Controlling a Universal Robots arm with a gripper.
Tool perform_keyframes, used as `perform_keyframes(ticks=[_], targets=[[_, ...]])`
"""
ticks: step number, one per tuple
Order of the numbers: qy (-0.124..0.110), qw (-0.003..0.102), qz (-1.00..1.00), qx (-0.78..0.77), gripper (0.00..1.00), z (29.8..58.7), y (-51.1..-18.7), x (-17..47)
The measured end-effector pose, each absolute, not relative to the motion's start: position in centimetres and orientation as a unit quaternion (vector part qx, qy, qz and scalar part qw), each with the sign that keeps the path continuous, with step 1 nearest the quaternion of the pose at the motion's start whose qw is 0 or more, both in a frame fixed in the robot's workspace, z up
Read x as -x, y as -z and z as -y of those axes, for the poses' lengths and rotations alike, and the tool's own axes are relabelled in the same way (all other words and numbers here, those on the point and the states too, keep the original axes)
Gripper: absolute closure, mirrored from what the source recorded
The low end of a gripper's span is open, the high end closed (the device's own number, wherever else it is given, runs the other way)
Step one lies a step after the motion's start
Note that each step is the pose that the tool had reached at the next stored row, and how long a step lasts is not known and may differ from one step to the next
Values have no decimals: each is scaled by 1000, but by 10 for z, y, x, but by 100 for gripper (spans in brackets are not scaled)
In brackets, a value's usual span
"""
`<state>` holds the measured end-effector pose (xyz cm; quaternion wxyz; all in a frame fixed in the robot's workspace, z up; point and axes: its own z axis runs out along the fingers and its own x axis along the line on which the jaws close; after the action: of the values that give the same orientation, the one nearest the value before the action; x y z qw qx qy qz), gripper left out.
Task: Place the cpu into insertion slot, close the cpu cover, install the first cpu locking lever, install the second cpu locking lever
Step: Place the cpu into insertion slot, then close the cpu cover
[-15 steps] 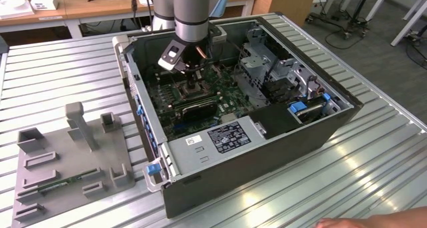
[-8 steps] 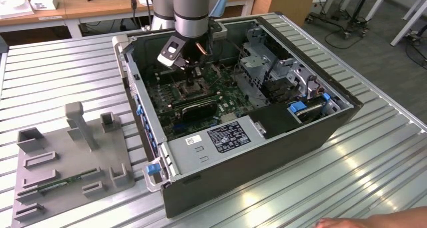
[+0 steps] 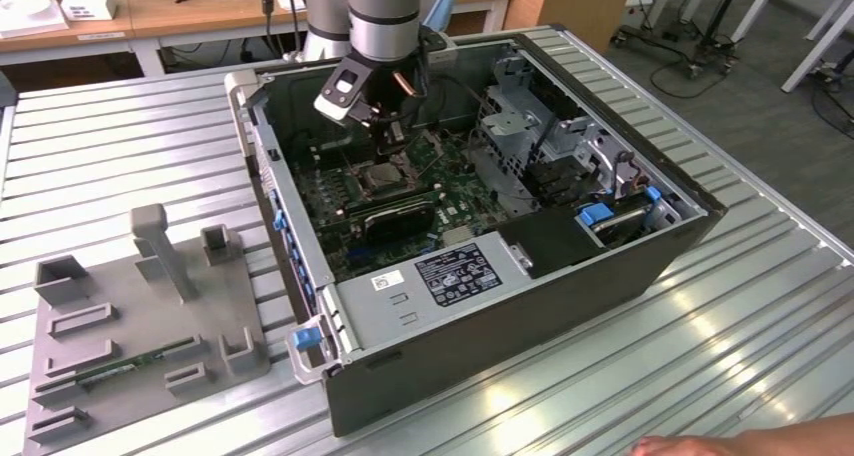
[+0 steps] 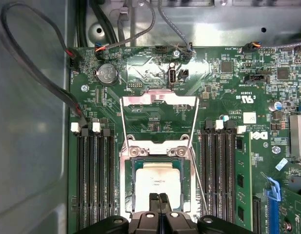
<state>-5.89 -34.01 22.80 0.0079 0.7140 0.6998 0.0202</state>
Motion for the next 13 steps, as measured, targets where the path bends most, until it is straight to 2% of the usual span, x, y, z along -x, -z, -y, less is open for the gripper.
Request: perform_keyframes(ticks=[13], targets=[[-20, 8, -700, -714, 89, 340, -227, 54]])
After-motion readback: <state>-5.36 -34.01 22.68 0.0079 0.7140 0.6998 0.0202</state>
